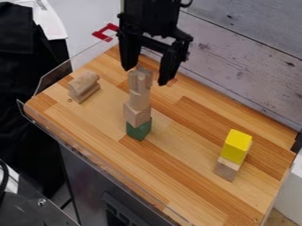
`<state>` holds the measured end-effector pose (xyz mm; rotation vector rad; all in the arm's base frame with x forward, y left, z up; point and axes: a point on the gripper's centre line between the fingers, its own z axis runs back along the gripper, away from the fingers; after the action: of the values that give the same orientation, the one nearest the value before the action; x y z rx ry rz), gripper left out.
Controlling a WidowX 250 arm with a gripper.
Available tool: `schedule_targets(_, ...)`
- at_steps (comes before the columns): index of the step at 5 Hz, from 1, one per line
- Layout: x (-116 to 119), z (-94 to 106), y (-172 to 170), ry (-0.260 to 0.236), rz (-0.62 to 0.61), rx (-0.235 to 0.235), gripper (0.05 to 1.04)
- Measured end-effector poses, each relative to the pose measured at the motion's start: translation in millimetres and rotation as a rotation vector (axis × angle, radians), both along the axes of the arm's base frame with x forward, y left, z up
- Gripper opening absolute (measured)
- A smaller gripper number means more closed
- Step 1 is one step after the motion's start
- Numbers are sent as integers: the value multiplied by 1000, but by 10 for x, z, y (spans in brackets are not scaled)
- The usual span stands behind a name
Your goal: Put the plus on top of the yellow cube
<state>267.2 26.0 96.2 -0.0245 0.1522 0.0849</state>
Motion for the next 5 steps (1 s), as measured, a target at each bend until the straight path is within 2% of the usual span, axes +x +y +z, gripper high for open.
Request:
schedule_targets(1, -16, -89, 59, 33, 21, -11, 999)
schedule_targets(2, -32, -113, 135, 44, 57, -24, 950)
schedule_targets(4, -96, -137, 192, 64, 90, -53, 454)
schedule_targets(5, -113, -132, 169, 78, 92, -56, 453)
